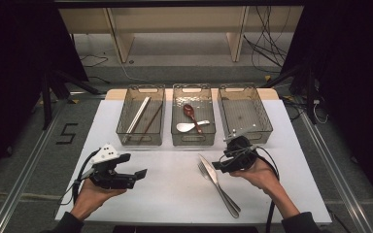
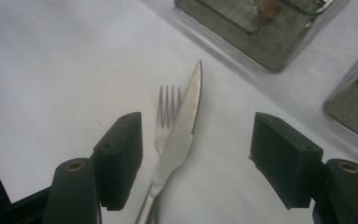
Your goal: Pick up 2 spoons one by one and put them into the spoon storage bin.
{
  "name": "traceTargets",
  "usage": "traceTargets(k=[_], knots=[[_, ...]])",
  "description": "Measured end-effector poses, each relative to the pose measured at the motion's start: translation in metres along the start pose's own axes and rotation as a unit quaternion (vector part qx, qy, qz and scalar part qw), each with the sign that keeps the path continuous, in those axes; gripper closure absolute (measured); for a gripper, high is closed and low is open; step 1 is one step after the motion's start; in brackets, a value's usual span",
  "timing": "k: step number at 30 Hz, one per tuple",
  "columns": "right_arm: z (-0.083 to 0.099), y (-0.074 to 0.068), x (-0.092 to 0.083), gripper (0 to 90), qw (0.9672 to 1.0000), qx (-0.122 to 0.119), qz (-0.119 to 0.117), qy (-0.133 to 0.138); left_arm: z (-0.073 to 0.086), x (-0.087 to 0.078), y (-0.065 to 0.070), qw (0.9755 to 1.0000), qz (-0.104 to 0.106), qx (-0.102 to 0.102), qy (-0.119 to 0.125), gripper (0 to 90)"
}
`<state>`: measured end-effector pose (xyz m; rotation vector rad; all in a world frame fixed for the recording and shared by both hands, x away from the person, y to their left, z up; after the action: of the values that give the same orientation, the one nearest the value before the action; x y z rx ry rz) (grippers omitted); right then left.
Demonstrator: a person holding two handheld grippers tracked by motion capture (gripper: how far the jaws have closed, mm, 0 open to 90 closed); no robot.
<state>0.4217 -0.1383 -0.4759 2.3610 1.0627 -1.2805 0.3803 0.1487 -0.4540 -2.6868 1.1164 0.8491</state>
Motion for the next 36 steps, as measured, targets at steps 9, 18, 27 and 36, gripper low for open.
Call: traceTargets(k=[9, 18, 27, 36], knots=[[0.016, -0.002, 0.003, 32.6, 0.9998, 0.005, 0.007, -0.018, 0.0, 0.0, 0.0, 1.0, 0.001, 0.0, 0.001, 16.5], [0.025, -0.009, 0.007, 32.4, 0.9991, 0.001, 0.01, -0.041, 0.0, -0.001, -0.001, 1.0, 0.0, -0.003, 0.004, 16.5], [0.036, -0.012, 0.01, 32.0, 0.9978, -0.001, 0.014, -0.065, 0.0, -0.001, 0.0, 1.0, -0.001, 0.001, 0.001, 16.4], [0.043, -0.017, 0.013, 32.3, 0.996, -0.014, 0.015, -0.087, 0.0, -0.001, -0.001, 1.0, -0.001, -0.002, 0.002, 16.4]])
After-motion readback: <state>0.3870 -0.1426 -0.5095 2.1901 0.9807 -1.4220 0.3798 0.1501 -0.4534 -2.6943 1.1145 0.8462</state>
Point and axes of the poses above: each handheld gripper's, and its own axes: x roughly forward along the jaws, z roughly out of its underside, y roughly to its right, the point moved 9 cm from there along x, roughly forward along the jaws, and after that the axes turned 1 degree about x, right-handed, at the moved point
